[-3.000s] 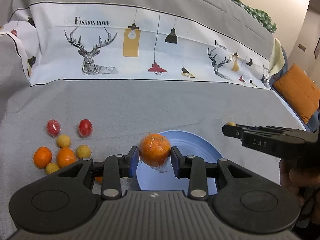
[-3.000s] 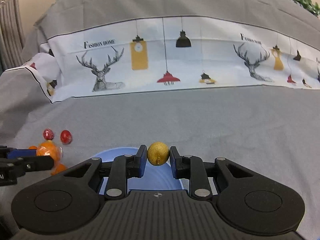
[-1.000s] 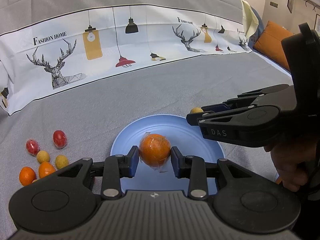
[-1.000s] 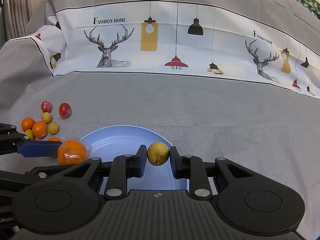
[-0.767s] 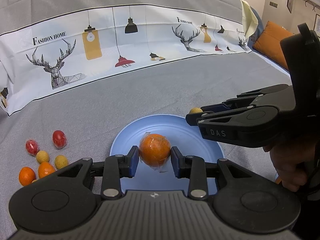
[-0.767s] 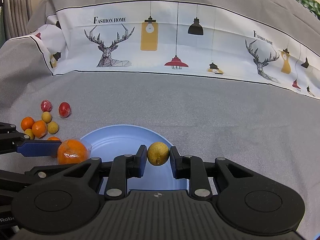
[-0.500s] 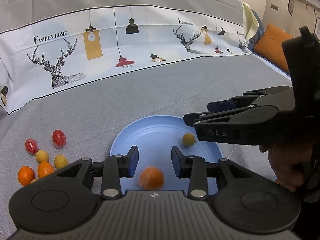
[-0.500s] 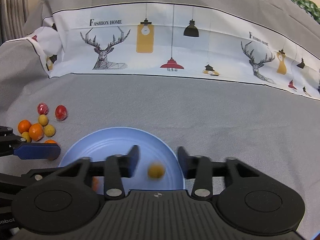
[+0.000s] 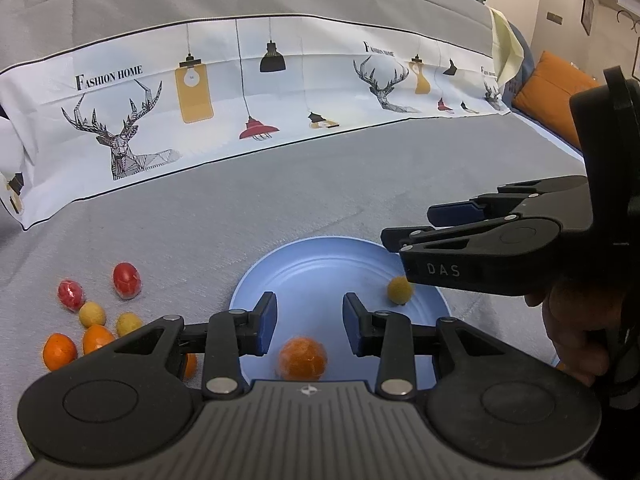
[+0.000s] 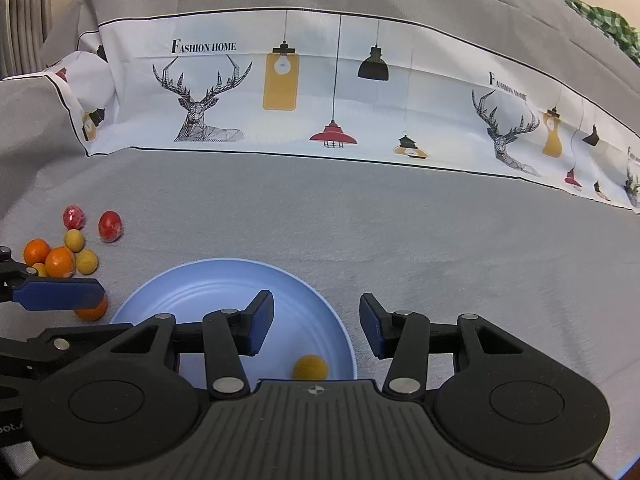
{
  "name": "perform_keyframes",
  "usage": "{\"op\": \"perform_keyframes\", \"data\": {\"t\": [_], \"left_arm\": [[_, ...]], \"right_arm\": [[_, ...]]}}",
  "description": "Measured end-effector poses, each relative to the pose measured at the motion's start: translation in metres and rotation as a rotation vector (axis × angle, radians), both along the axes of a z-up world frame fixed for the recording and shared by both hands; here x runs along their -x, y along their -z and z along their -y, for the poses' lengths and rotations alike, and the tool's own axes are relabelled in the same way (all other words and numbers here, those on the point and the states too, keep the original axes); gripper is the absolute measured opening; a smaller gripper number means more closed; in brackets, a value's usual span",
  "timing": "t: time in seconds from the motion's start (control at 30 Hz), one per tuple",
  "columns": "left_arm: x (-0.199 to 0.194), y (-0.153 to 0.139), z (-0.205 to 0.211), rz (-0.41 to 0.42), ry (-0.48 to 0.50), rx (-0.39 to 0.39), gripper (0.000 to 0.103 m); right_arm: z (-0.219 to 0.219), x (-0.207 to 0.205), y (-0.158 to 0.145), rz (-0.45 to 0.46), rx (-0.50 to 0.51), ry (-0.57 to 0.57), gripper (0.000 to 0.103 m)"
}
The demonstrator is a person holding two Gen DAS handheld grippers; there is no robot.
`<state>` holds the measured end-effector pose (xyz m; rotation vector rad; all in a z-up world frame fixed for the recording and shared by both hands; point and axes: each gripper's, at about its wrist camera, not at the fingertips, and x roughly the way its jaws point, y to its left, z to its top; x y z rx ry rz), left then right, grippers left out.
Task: Organize fruits
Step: 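Open both grippers to drop the orange and yellow fruit onto the plate, then grasp a yellow fruit with the left gripper while the right gripper grasps a mandarin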
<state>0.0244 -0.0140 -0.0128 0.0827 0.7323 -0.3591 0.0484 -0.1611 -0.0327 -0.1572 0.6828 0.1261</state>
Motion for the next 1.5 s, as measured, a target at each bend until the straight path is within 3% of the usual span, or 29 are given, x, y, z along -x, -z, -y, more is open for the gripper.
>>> {"op": "perform_keyframes", "data": {"t": [0.4, 0.57, 0.73, 0.97, 1.23, 1.5], "left_arm": [[-0.002, -0.002, -0.006, 0.004, -0.038, 0.009, 0.037], [-0.005, -0.008, -0.015, 0.013, -0.063, 0.036, 0.018], [-0.002, -0.024, -0.027, 0.048, -0.083, 0.054, 0.015], [-0.012, -0.044, -0.061, 0.128, -0.103, -0.059, 0.015], [-0.042, -0.024, -0.137, -0.042, -0.4, 0.221, 0.015], [-0.053, -0.011, -0.167, -0.13, -0.509, 0.298, 0.018]], "right_arm": [[0.008, -0.002, -0.002, -0.001, -0.029, 0.032, 0.048], [0.005, 0.0, -0.005, 0.019, -0.036, -0.004, 0.028], [0.004, 0.001, -0.013, 0.055, -0.072, -0.018, 0.022], [-0.003, 0.002, -0.018, 0.074, -0.116, -0.059, 0.022], [-0.02, 0.003, -0.018, 0.079, -0.116, -0.106, 0.022], [-0.038, 0.006, -0.018, 0.096, -0.119, -0.169, 0.022]]}}
